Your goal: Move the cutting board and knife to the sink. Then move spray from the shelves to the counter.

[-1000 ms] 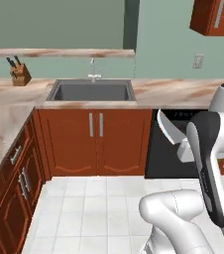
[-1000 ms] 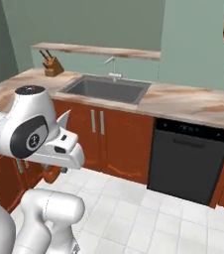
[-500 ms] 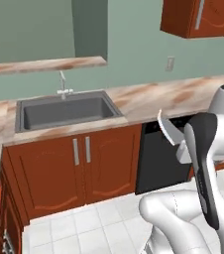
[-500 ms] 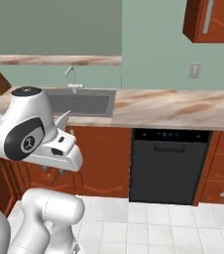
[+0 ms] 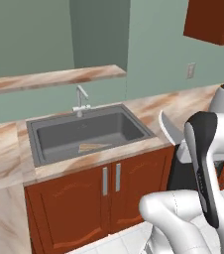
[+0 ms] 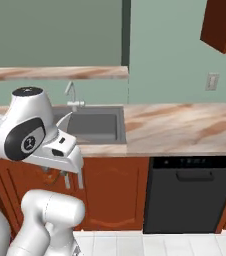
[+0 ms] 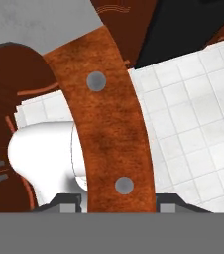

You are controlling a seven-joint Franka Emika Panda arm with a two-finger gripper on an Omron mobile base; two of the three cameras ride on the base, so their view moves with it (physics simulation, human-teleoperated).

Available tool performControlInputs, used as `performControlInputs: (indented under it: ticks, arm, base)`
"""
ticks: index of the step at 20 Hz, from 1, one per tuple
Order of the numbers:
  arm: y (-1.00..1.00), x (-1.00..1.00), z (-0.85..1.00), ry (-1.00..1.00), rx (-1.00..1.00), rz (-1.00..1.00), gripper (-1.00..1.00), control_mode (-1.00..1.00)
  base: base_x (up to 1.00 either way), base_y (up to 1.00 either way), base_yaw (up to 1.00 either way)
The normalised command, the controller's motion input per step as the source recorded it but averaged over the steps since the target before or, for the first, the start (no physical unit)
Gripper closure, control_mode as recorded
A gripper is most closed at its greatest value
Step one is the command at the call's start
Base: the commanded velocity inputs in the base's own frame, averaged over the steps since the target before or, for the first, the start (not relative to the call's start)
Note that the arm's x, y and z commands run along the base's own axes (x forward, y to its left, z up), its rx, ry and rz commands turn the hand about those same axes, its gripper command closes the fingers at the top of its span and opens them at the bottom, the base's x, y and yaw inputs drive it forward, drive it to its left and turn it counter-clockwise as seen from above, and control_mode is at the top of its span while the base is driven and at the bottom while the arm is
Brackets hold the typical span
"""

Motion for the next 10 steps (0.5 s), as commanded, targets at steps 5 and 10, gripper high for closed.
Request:
performControlInputs:
  ticks: [5, 10]
  arm:
    - [0.0, 0.0, 0.0, 0.0, 0.0, 0.0, 1.0, 1.0]
    - [0.0, 0.0, 0.0, 0.0, 0.0, 0.0, 1.0, 1.0]
  base:
    - [0.39, 0.58, 0.06]
    - [0.33, 0.01, 0.2]
